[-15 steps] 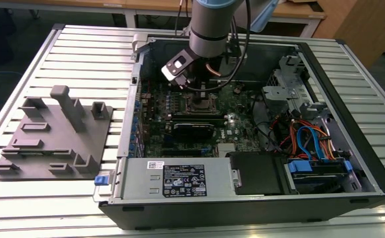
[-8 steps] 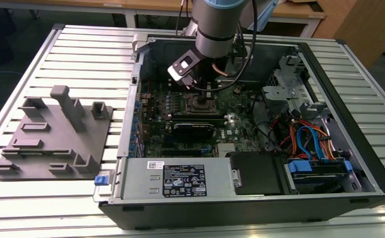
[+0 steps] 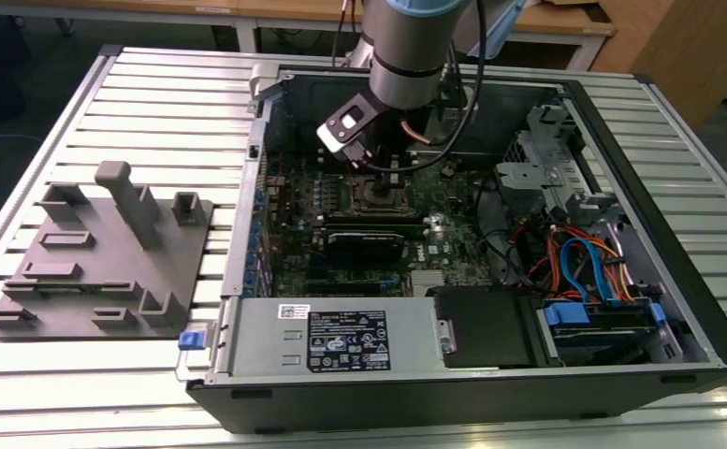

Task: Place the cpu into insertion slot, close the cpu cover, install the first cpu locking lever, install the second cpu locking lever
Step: 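Install the first cpu locking lever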

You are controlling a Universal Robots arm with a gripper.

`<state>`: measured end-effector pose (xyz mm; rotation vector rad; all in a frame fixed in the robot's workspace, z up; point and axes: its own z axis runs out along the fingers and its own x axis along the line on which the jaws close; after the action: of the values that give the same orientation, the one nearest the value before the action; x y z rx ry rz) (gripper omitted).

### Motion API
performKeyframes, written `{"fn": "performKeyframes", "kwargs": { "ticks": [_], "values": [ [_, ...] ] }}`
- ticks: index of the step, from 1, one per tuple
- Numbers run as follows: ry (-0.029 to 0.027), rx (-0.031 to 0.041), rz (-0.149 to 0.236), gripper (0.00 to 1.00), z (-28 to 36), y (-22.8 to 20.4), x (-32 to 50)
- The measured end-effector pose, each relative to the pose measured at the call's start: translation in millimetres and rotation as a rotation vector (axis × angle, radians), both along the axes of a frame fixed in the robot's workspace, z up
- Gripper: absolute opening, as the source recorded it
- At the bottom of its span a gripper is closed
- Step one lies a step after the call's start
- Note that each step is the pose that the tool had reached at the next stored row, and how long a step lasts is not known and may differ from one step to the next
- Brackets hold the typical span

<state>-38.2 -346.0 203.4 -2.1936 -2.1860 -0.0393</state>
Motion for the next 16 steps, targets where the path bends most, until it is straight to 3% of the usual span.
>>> {"fn": "performKeyframes", "kwargs": {
  "ticks": [7, 16],
  "values": [
    [-0.0001, 0.0002, 0.0, 0.11, 4.9, 0.0, 0.0],
    [-0.0001, 0.0002, 0.0, 0.11, 17.0, 0.0, 0.0]
  ]
}}
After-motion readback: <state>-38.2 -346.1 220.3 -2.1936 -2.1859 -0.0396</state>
